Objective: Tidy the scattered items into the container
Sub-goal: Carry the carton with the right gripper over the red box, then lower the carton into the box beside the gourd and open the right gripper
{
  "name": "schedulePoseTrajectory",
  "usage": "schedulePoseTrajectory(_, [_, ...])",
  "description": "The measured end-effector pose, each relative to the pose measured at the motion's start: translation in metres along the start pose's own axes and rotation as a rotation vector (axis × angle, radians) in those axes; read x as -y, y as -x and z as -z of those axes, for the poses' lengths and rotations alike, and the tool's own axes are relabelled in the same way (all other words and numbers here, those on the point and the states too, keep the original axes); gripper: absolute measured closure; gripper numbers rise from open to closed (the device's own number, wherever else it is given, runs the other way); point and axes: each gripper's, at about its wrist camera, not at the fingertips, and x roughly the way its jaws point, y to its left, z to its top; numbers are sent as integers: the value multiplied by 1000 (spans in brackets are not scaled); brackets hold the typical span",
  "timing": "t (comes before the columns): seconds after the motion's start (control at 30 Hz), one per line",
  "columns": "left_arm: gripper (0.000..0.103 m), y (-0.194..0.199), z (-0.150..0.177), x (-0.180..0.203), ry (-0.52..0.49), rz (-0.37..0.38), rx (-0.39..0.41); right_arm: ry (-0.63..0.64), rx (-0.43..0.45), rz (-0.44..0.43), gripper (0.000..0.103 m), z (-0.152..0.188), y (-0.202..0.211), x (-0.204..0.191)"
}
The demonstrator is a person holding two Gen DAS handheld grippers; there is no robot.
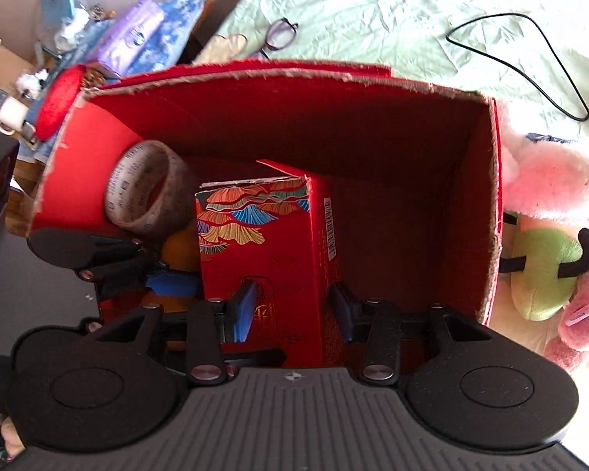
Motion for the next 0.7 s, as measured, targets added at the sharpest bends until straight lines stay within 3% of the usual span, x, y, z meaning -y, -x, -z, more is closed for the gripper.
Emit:
schedulePoseTrajectory(0.23, [36,-11,-7,3,13,17,-101,-2,-36,63,65,-1,-11,-1])
schedulePoseTrajectory(0.43, [26,-13,-13,7,-25,28,-141,-24,-40,77,69,0,-11,3])
schedulePoseTrajectory(0.7, [24,-13,-17,9,-77,12,-156,-60,-13,58,70,-4,-8,6])
